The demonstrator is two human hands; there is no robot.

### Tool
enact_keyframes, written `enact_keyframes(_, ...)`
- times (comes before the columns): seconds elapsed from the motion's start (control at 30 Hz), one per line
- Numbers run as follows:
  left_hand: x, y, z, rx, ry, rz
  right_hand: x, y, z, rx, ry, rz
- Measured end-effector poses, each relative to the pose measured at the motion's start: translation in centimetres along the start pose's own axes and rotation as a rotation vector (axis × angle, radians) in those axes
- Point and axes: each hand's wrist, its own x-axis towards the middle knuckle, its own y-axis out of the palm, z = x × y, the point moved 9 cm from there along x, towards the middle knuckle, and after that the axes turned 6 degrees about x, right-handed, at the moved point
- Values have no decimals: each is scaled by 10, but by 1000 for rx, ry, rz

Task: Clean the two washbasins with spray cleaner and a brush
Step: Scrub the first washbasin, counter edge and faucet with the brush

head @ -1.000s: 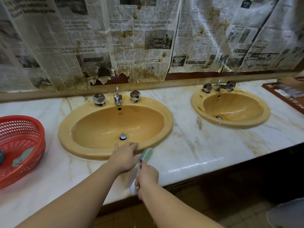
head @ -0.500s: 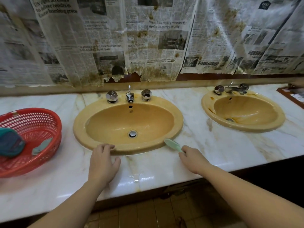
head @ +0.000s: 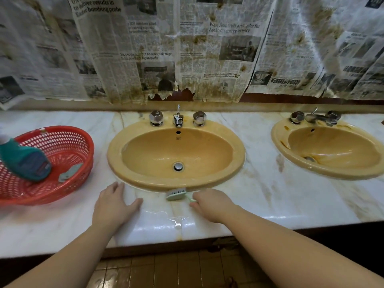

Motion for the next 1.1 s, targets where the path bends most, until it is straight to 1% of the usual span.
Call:
enact_keyframes(0.1, 1, -4, -2, 25, 7, 4, 16, 3, 26, 11, -9, -4)
enact_keyframes(0.17, 1, -5, -1, 28, -4, 7, 14, 0, 16, 16, -1, -5)
enact_keyframes(0.23, 1, -5, -2, 21, -5, 3, 1, -4, -16, 15, 34, 6)
enact_keyframes(0.37, 1, -3, -2, 20, -9, 16, -36, -15, -104, 12, 198, -1)
enact_keyframes(0.43, 1, -2, -2, 21, -14, 21, -46, -20, -127, 6, 246, -10)
enact_keyframes(0.47, 1, -2, -2, 21, -16, 19, -47, -21, -128, 0, 252, -16)
enact_keyframes(0.5, 1, -2, -3, 20, -16, 18, -45, -20, -121, 0, 248, -15)
enact_keyframes(0.57, 2, -1, -2, 14, -12, 21, -36, -14, -87, 15, 207, 1)
enact_keyframes(0.73, 4, -3, -2, 10, 9, 44, 12, 11, 44, 105, 87, -2)
enact_keyframes(0.83, 4, -4, 0, 7, 15, 48, 35, 6, 95, 141, 64, -30)
enact_keyframes(0.93, 5, -4, 1, -5, 26, 56, 36, 0, 98, 134, 82, -56)
enact_keyframes(1.1, 5, -6, 1, -45, 42, 40, -10, 18, 20, 164, 265, -78)
